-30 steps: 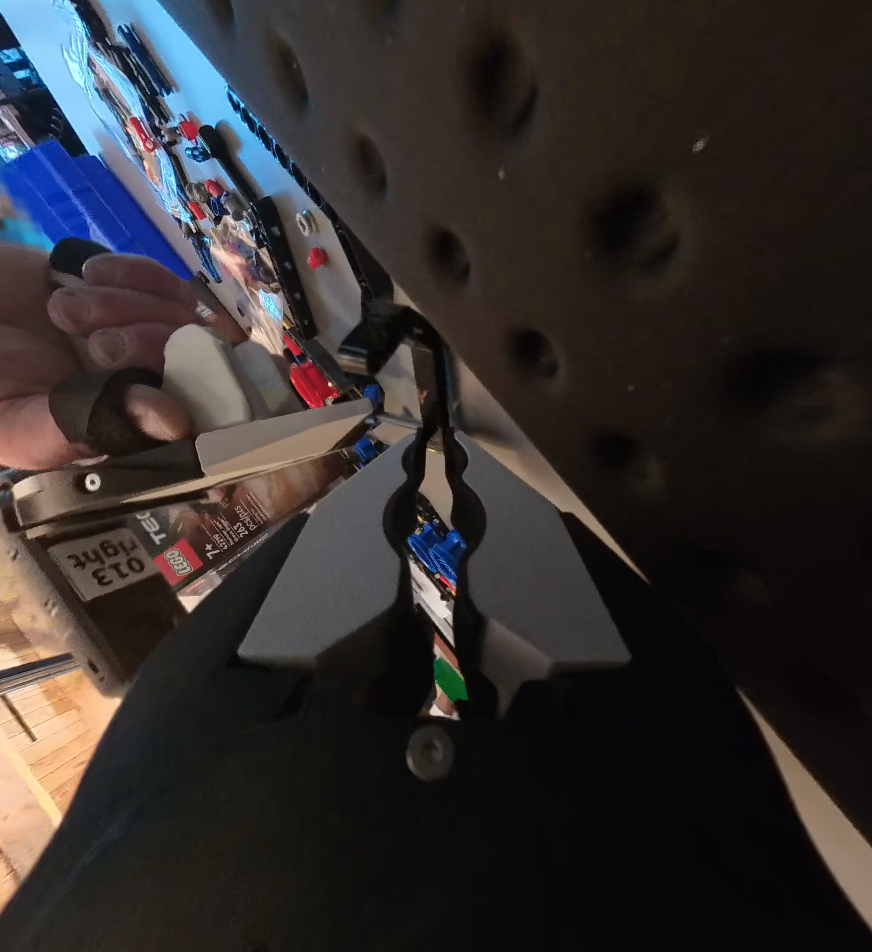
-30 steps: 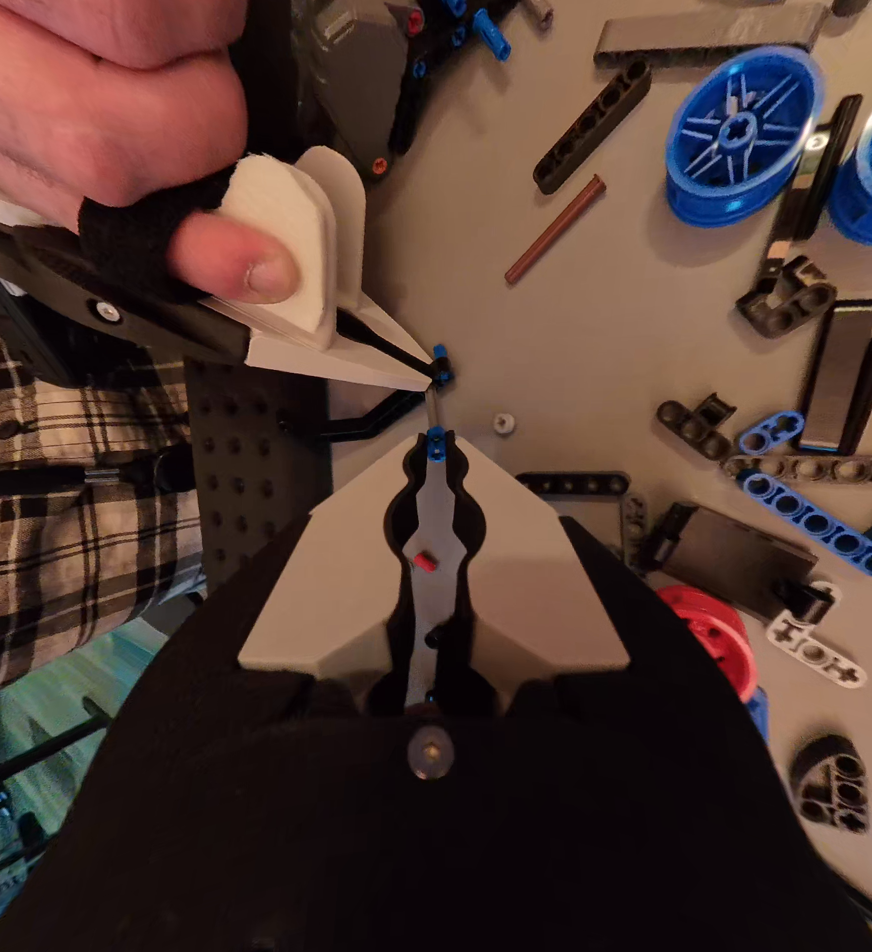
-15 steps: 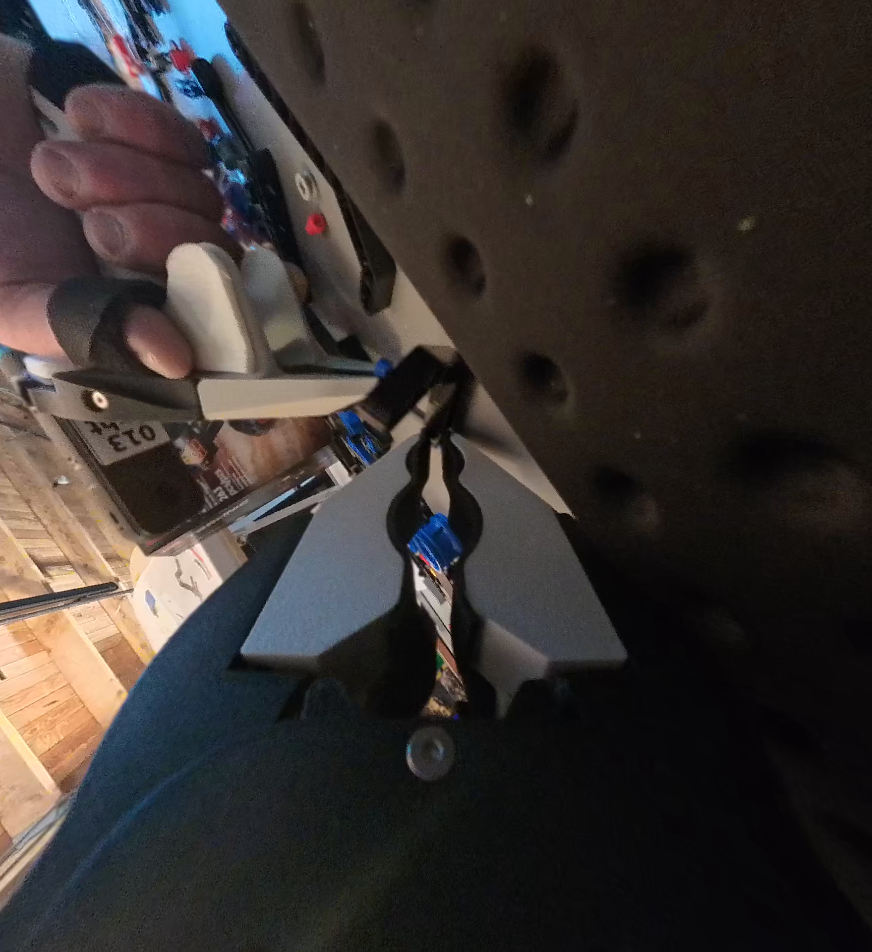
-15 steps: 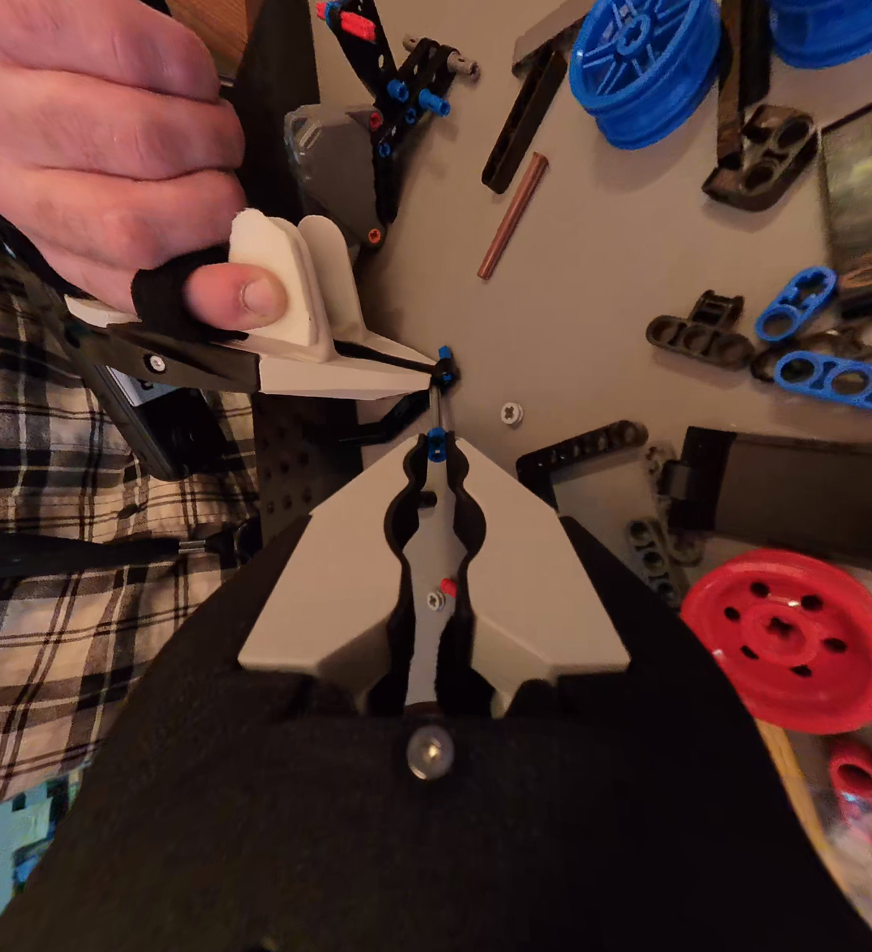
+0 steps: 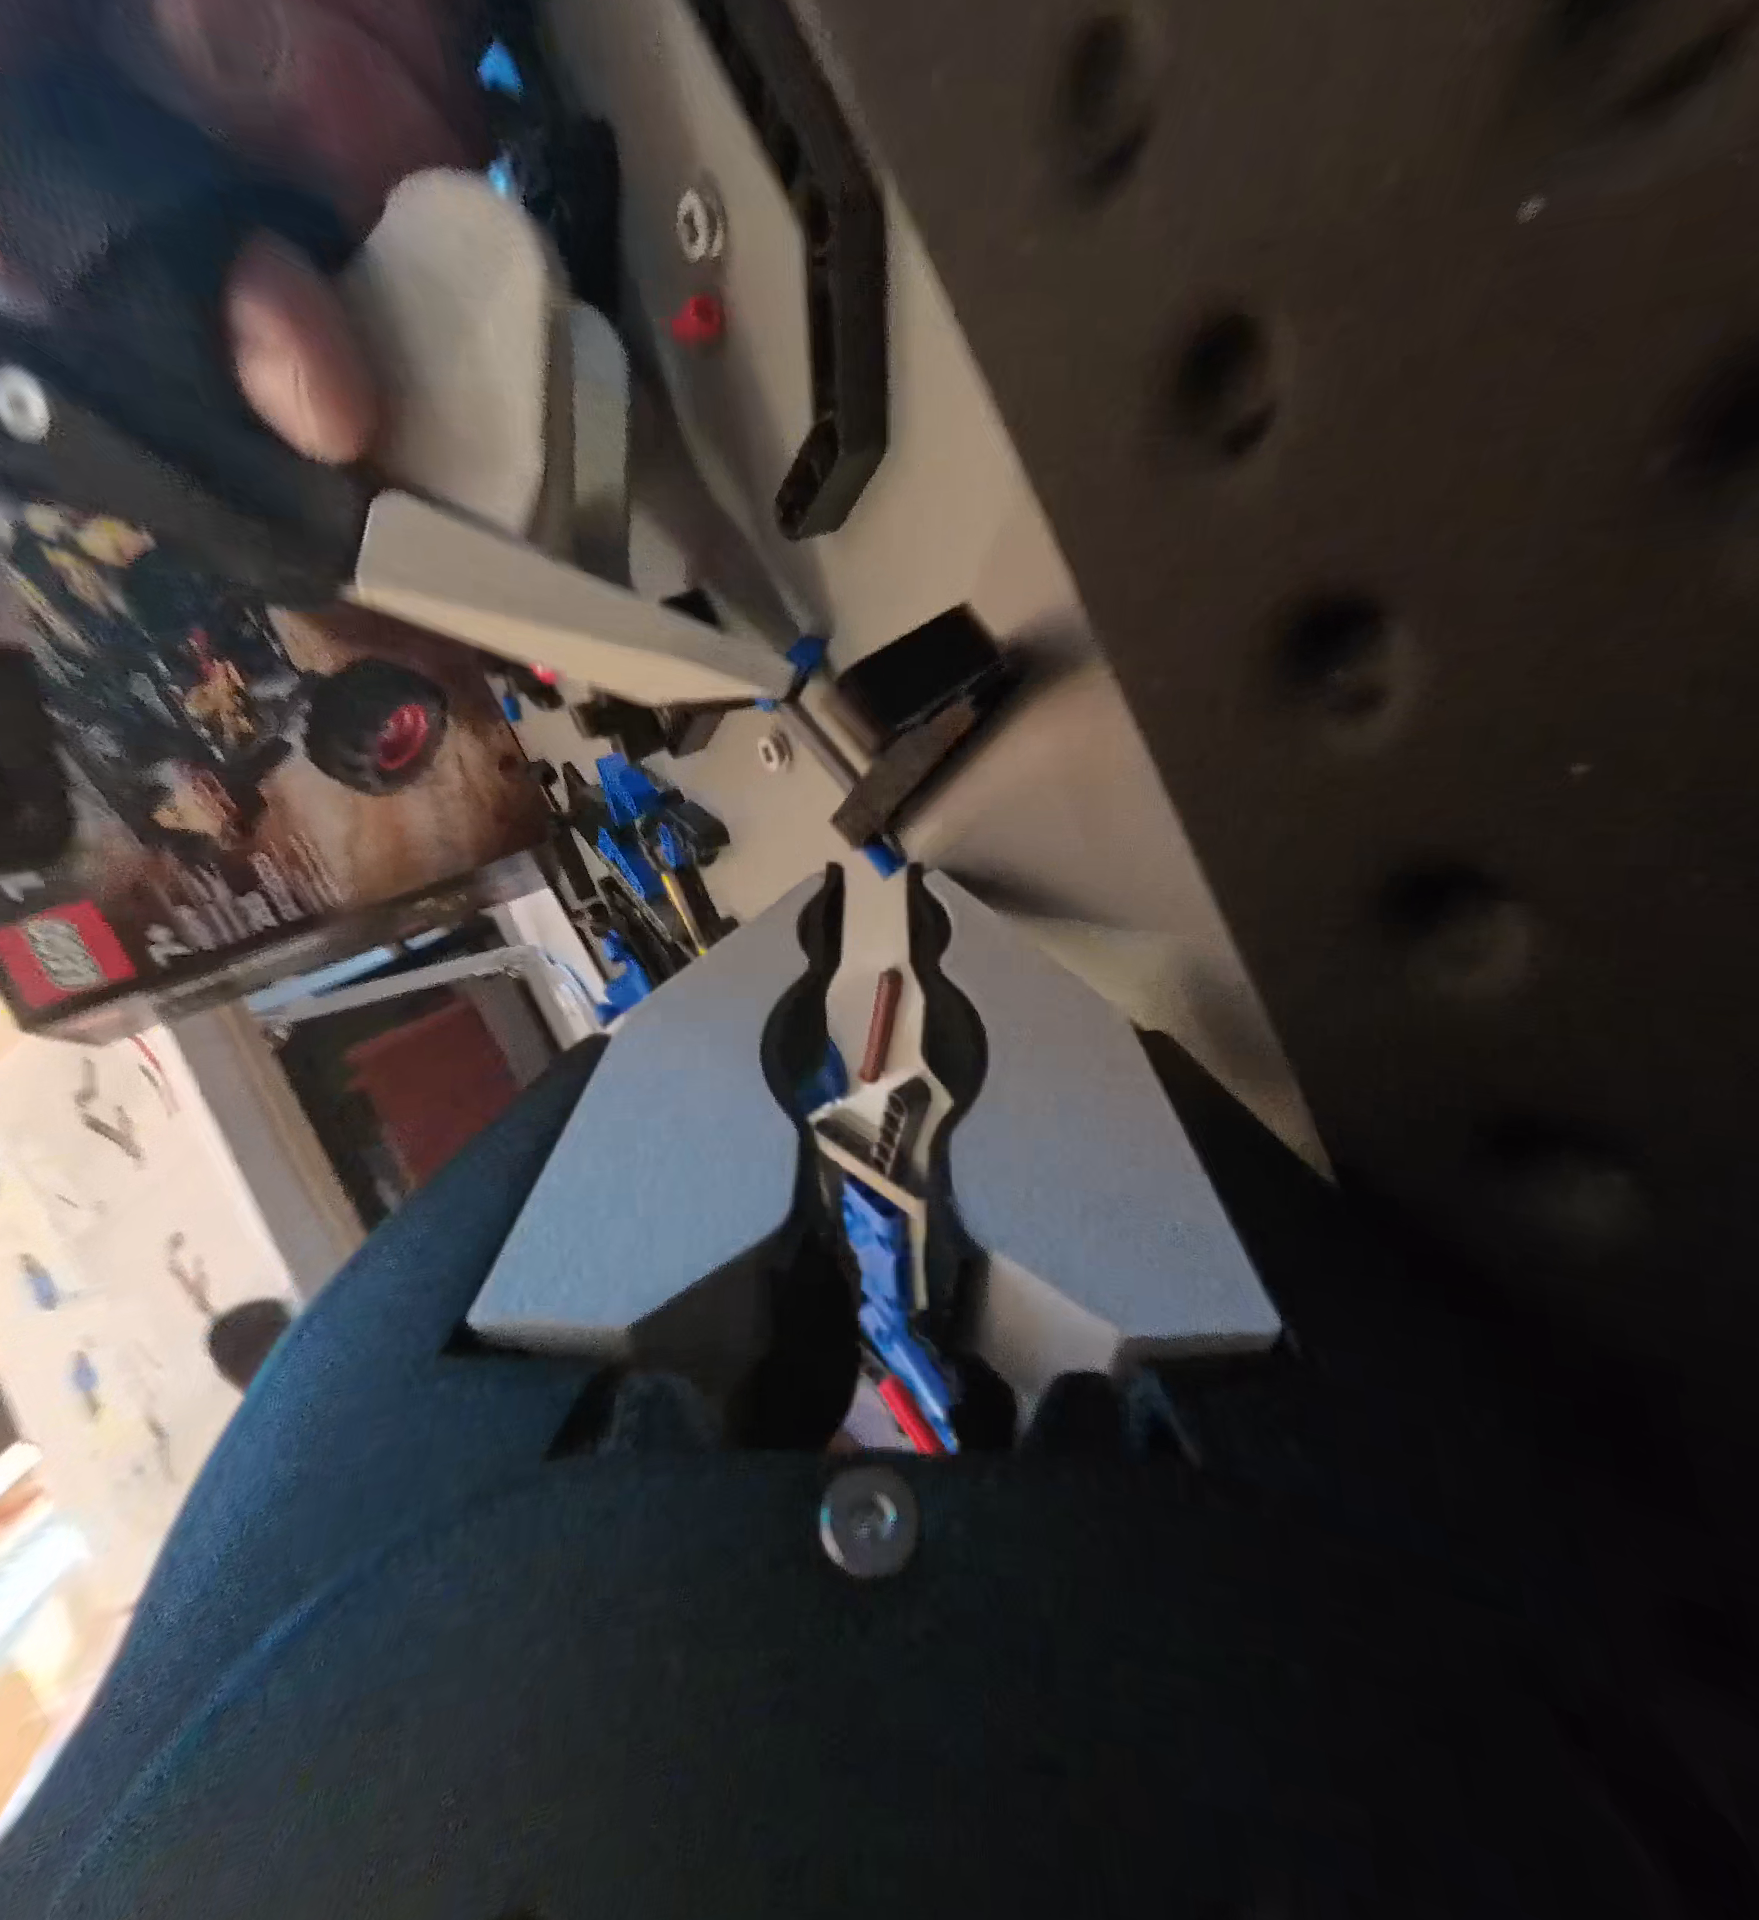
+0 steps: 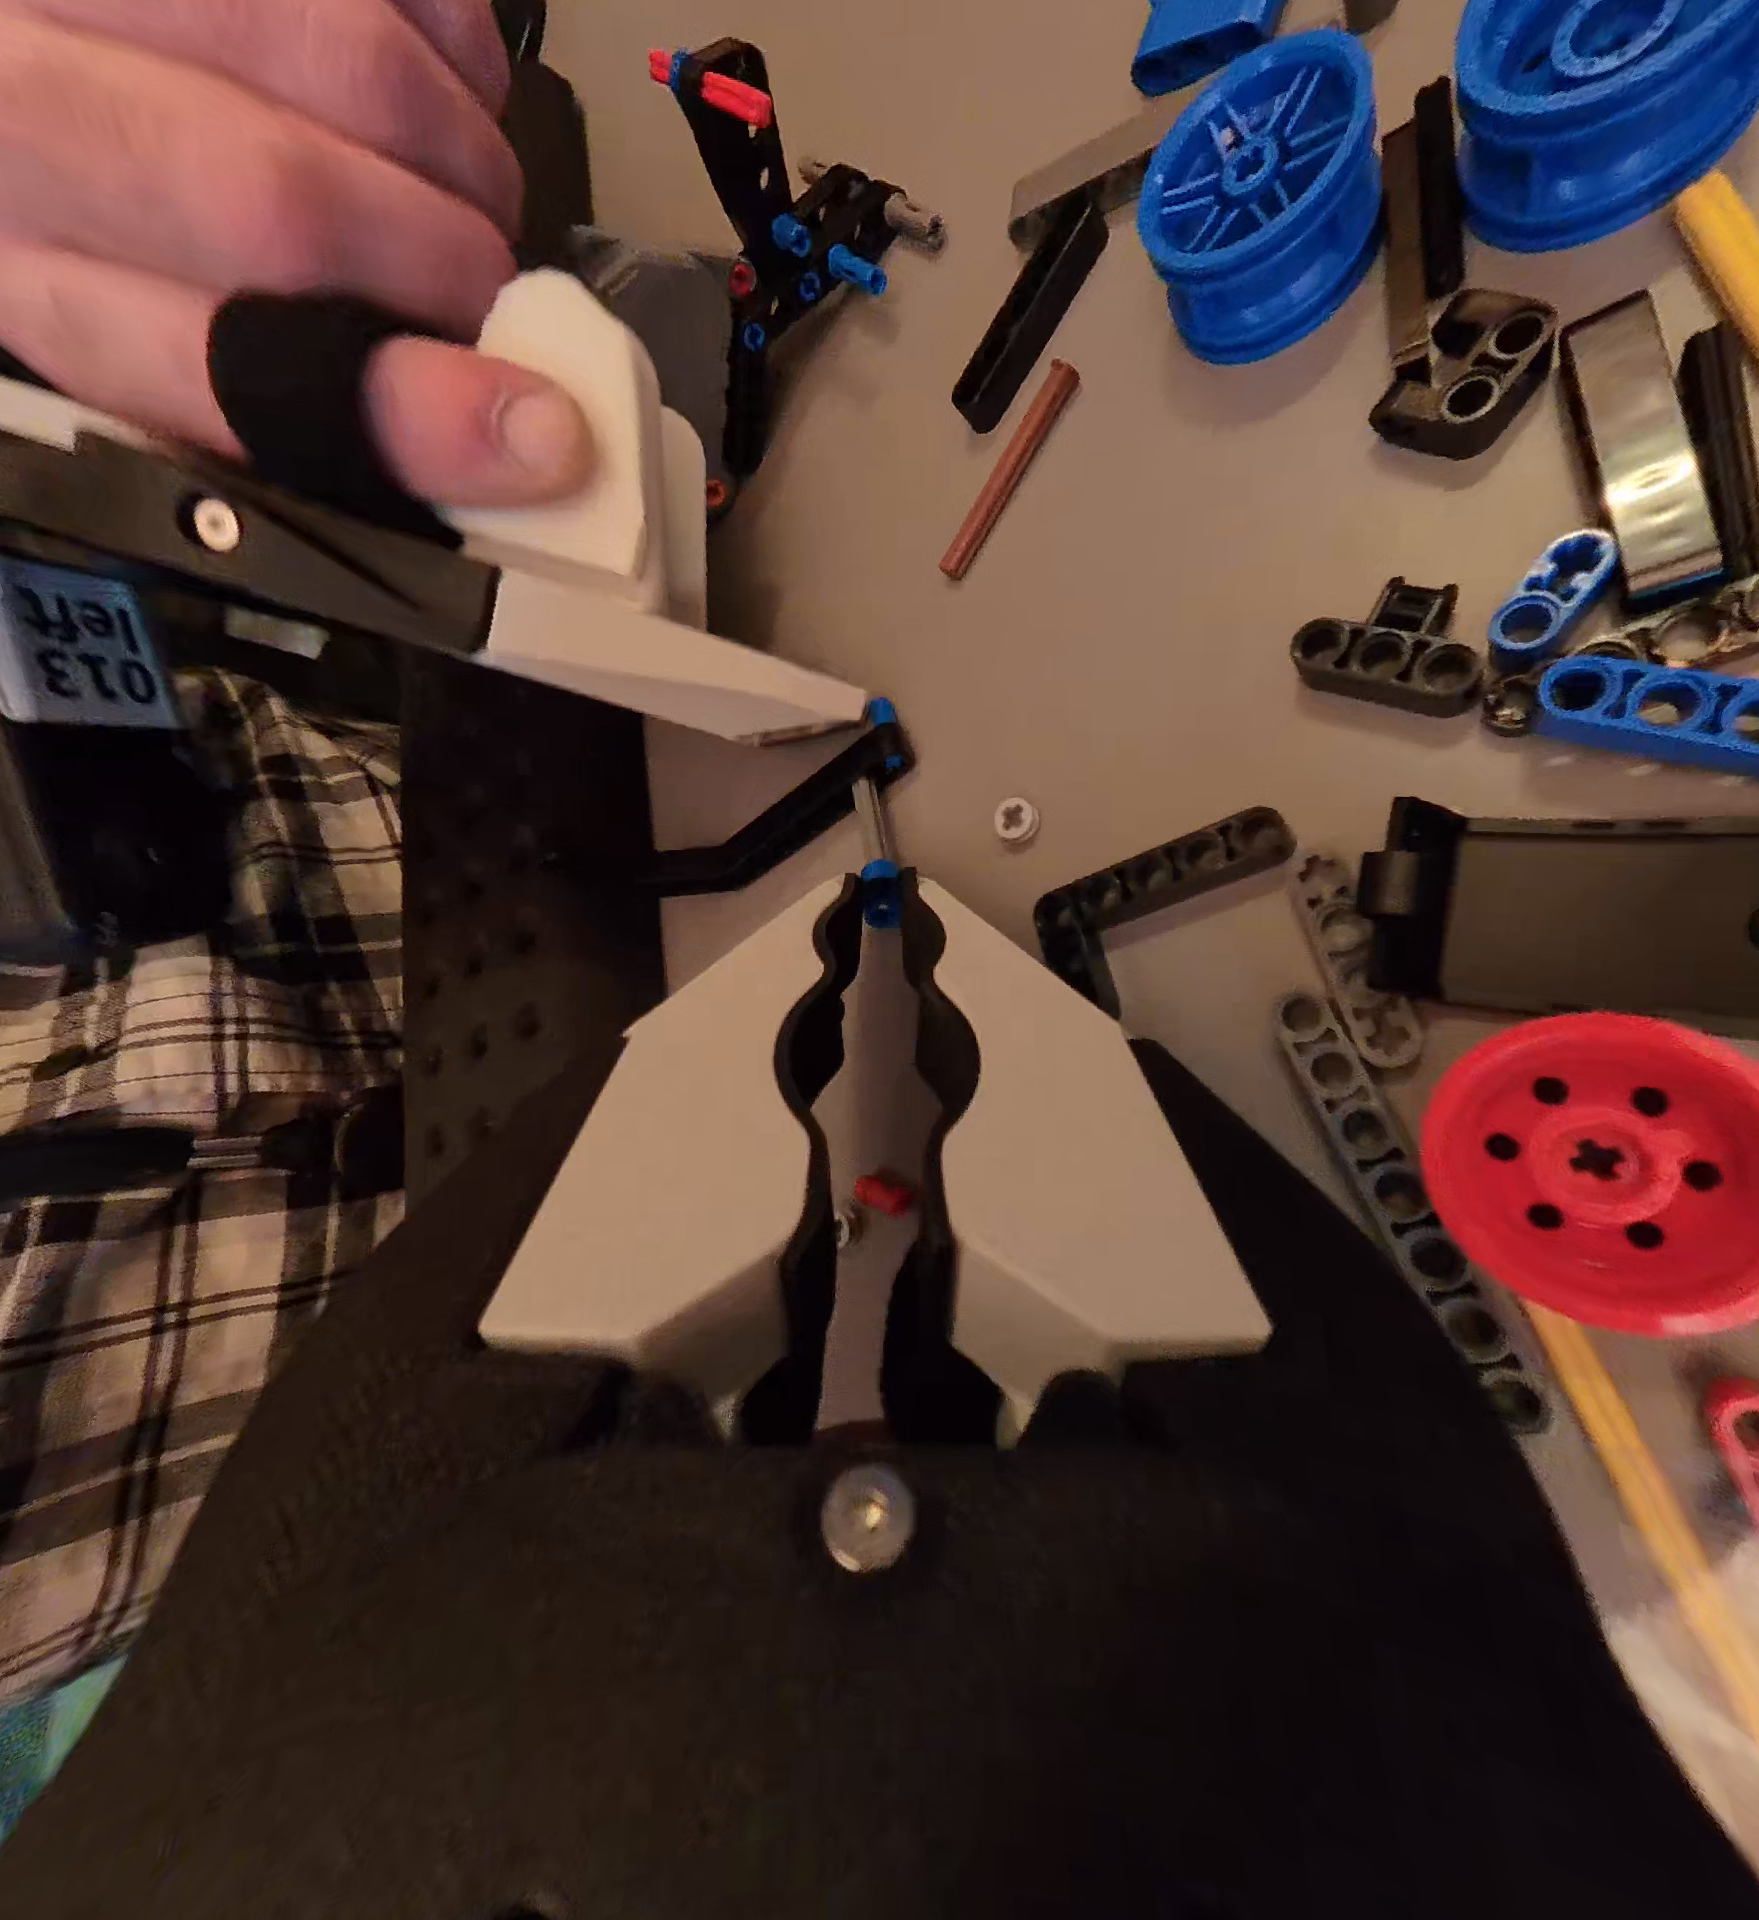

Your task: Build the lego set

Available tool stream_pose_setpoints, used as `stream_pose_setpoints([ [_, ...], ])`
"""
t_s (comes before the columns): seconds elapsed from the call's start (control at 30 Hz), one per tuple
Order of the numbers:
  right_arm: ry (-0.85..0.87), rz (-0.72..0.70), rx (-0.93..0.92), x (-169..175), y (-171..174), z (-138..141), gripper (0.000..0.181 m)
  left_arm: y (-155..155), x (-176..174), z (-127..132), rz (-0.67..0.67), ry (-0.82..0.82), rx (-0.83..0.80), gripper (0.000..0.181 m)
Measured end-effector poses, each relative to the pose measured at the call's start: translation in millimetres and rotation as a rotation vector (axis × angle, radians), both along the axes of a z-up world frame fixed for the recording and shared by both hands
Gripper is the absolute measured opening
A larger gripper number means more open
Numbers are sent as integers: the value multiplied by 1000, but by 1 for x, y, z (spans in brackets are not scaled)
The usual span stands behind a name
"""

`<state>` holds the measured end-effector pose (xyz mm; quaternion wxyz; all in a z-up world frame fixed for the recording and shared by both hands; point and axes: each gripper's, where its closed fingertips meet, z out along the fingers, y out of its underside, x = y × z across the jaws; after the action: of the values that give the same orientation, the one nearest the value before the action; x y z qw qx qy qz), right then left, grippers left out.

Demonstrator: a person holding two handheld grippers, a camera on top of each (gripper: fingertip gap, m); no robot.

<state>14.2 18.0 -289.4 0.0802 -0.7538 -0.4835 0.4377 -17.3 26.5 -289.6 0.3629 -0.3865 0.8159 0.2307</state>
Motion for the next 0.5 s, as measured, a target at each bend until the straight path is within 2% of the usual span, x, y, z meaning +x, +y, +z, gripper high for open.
stream_pose_setpoints([
  [0.13, 3, 21, 102, 1, -2, 2, 5, -3, -8, 3, 97, -48, -154, 19],
  [0.27, 47, 35, 208, 0, -1, 13, 5, 0, -5, 24, 148, -152, -309, 21],
  [0.4, 62, 49, 314, 0, 2, 25, 5, -5, 7, 39, 148, -247, -576, 27],
  [0.5, 76, 72, 384, -2, 1, 31, 5, -5, 14, 31, 162, -235, -758, 31],
])
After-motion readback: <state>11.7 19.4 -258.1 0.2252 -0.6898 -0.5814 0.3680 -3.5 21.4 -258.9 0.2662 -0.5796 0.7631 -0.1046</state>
